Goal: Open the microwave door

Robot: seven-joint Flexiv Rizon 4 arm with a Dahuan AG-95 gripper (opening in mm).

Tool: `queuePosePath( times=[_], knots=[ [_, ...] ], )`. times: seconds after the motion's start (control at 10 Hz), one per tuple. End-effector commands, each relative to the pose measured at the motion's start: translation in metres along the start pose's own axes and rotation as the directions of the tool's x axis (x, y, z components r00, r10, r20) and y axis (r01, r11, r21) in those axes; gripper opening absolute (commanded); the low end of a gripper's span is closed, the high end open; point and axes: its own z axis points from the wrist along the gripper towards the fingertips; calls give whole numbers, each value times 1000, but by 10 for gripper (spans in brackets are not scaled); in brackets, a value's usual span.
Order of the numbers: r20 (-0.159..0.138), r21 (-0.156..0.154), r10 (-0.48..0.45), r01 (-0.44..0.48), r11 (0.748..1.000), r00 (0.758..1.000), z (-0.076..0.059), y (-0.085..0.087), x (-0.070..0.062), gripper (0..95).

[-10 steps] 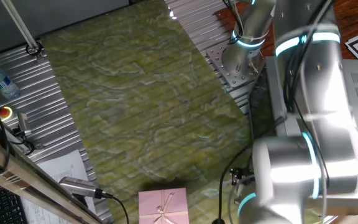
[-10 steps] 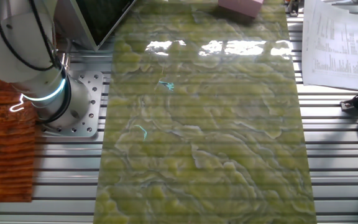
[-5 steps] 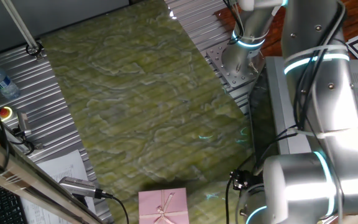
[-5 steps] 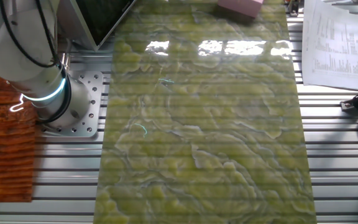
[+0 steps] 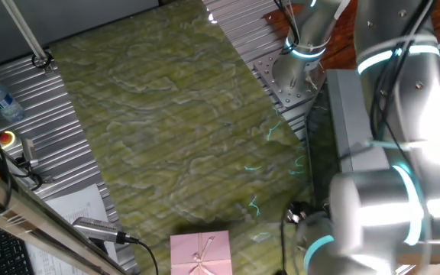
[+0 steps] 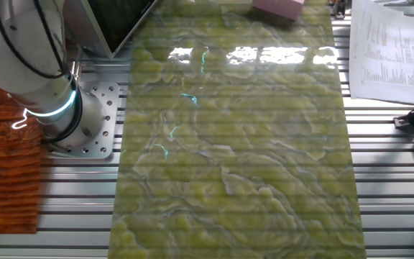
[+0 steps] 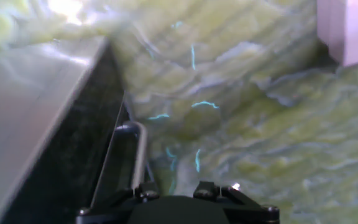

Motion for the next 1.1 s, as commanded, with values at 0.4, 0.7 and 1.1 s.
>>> queuePosePath(
  times=[0.4, 0.7, 1.1],
  knots=[
    [55, 53, 2, -5, 999, 998, -14, -12, -8, 380],
    [15, 64, 2, -3, 998, 1000, -13, -14, -6, 380],
    [-3, 28, 25, -25, 999, 1000, -16, -8, -6, 380]
  ],
)
